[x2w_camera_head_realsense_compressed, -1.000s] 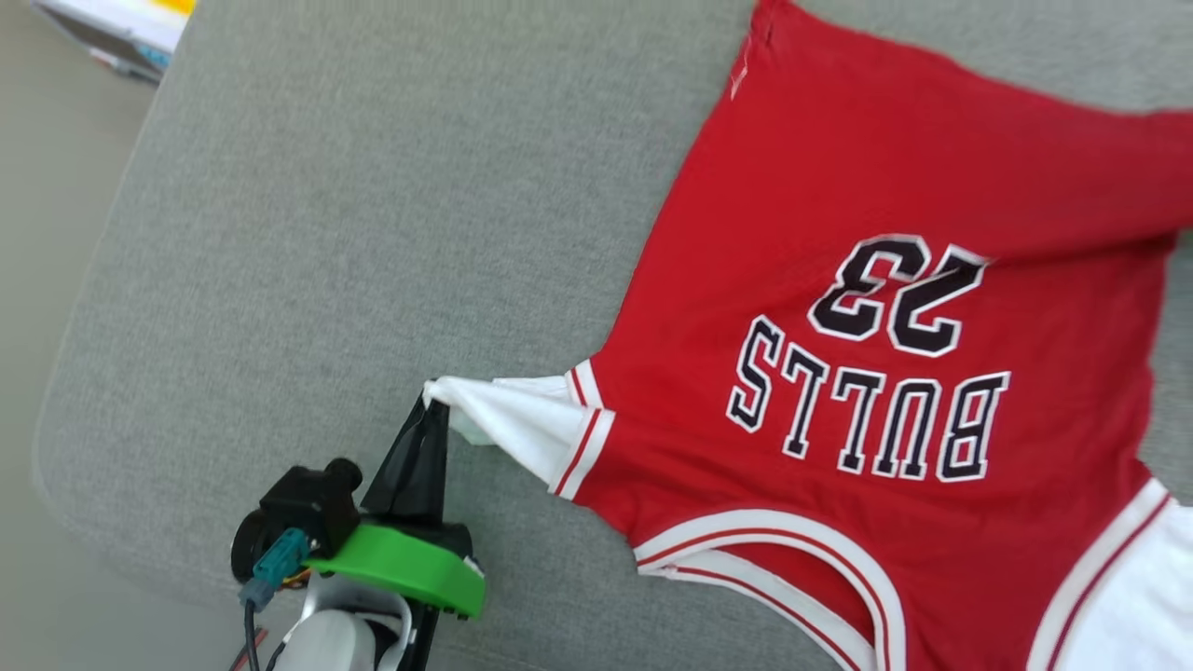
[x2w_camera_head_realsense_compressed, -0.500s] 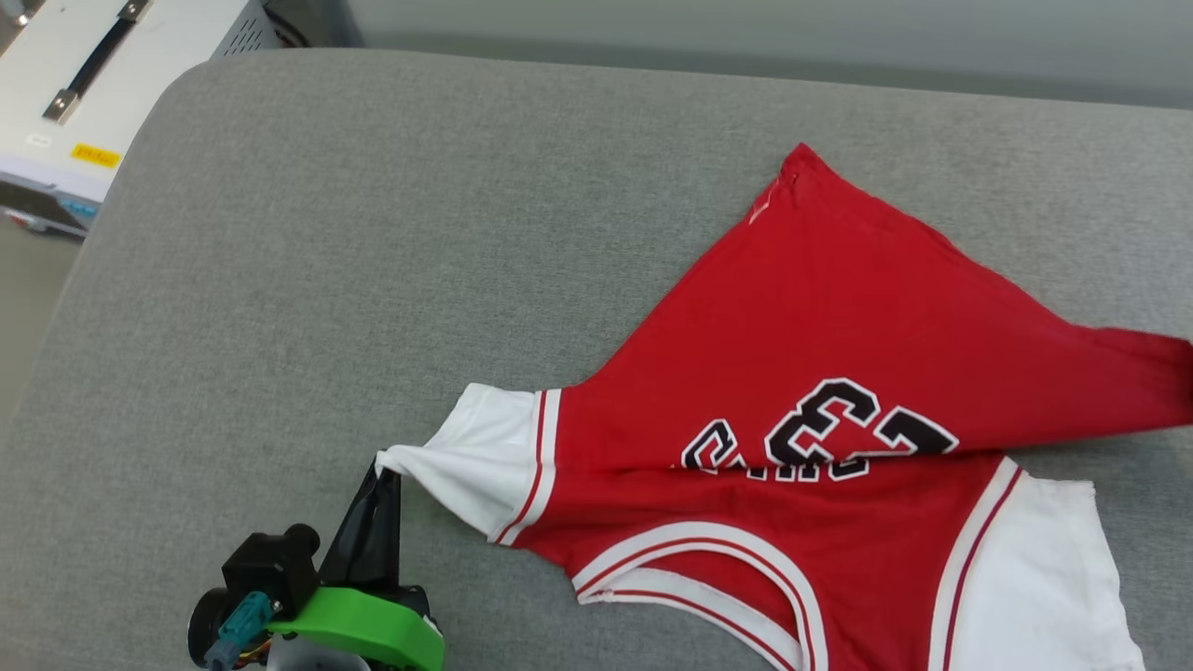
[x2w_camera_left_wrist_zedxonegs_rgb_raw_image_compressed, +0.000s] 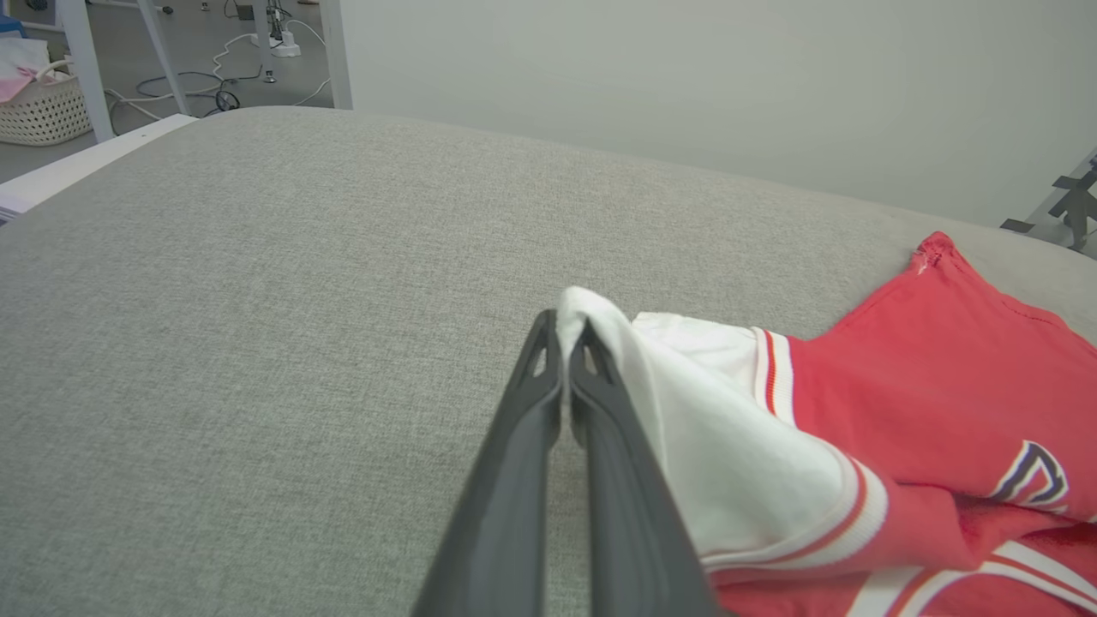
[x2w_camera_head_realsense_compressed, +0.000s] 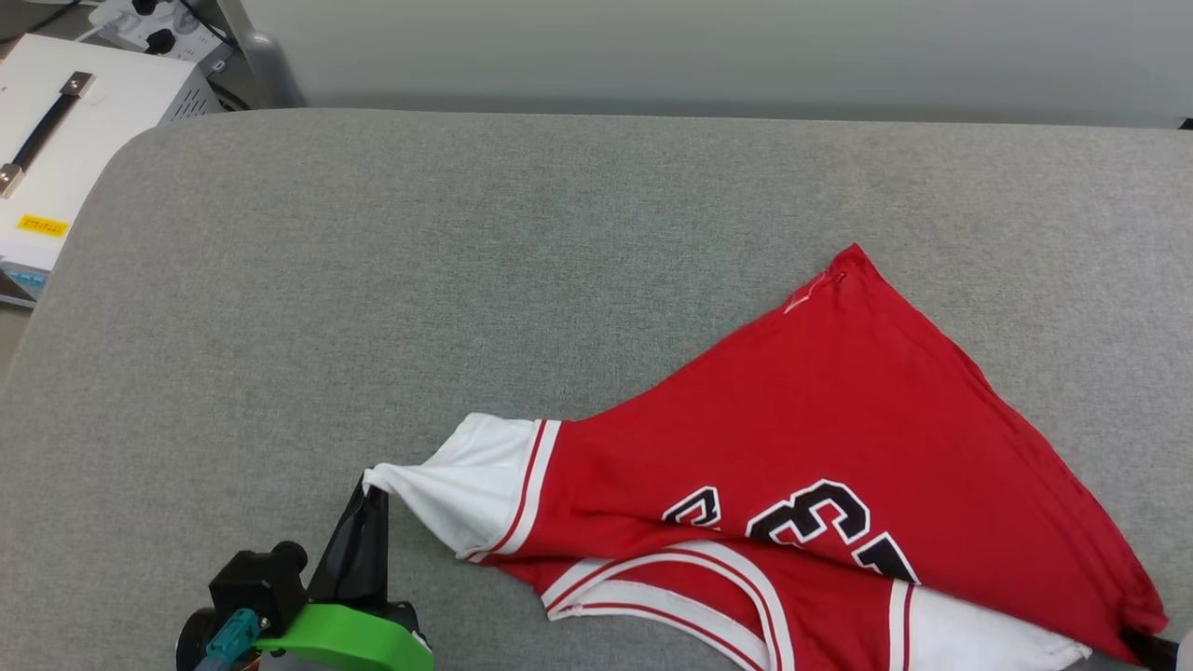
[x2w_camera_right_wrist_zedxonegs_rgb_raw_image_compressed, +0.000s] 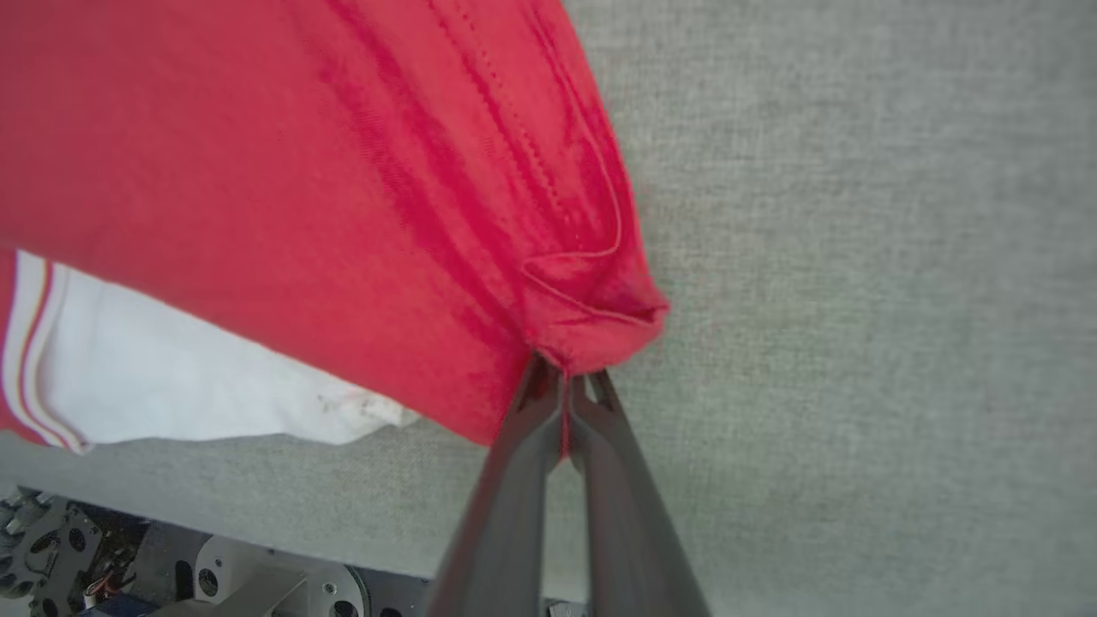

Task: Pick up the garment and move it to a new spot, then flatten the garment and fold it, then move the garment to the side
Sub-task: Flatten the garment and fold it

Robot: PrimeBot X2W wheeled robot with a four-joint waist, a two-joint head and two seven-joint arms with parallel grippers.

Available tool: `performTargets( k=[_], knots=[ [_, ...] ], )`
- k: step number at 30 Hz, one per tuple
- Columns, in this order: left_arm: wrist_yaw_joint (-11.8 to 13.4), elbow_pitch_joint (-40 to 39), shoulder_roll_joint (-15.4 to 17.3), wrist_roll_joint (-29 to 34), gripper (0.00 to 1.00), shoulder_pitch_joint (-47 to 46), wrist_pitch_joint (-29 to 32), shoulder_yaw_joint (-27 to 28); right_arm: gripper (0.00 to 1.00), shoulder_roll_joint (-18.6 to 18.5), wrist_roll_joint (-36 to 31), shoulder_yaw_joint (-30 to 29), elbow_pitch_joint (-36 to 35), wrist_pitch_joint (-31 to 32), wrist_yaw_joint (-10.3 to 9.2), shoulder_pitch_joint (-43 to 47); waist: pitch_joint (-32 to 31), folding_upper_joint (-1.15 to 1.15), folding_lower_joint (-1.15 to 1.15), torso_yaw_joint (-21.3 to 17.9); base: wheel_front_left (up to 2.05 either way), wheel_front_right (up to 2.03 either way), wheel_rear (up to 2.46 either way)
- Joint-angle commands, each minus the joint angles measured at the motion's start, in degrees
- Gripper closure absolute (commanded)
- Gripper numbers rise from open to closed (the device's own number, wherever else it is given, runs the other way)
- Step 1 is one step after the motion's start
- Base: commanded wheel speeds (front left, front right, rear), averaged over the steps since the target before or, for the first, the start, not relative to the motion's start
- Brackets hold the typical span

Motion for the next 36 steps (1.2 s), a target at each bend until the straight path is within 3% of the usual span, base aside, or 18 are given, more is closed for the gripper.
performTargets(
  k=[1,8,9,10,17,22,28,36],
  knots=[
    [0.45,-0.31,0.51,-0.21,1.0,0.58,0.23,0.1,1.0,1.25,-0.4,-0.59,-0.32,0.65,-0.03,2.14,0.09,0.0,0.0,0.09,0.0,0.0,0.0],
    [0.85,-0.25,0.48,-0.34,1.0,0.58,0.28,-0.25,1.0,4.8,-2.74,-5.6,-3.24,0.6,-0.03,6.1,0.15,0.0,0.0,0.05,0.0,0.0,0.0],
    [0.9,-0.27,0.47,-0.37,1.0,0.58,0.27,-0.27,0.06,5.13,-3.32,-6.51,-3.93,0.08,-0.03,5.93,0.15,0.0,0.0,0.02,0.0,0.0,0.0],
    [0.96,-0.3,0.45,-0.39,1.0,0.57,0.26,-0.32,0.0,5.51,-3.9,-7.41,-4.97,-0.38,-0.03,5.65,0.12,0.0,0.0,-0.02,0.0,0.0,0.0],
    [0.86,-0.7,0.49,-0.26,1.0,-0.25,0.27,-1.12,0.0,5.91,-6.58,-12.38,-14.72,-2.6,-0.03,0.35,0.9,0.0,0.0,0.77,0.0,0.0,0.0],
    [0.74,-1.15,0.53,0.09,1.0,-1.95,0.22,-1.73,0.0,3.56,-8.64,-12.58,-21.85,-1.34,-0.03,-8.28,2.86,0.0,0.0,2.08,0.0,0.0,0.0],
    [0.39,-1.24,0.01,0.37,1.0,-4.25,0.01,-2.53,0.0,1.16,-10.13,-5.54,-22.91,4.59,-0.03,-21.44,5.86,0.0,0.0,3.92,0.0,0.0,0.0],
    [-0.5,-0.56,-1.49,0.9,1.0,-7.95,-0.33,-4.02,0.0,-1.95,-9.65,8.26,-12.85,15.34,-0.03,-38.38,10.14,0.0,0.0,7.13,0.0,0.0,0.0]
  ],
)
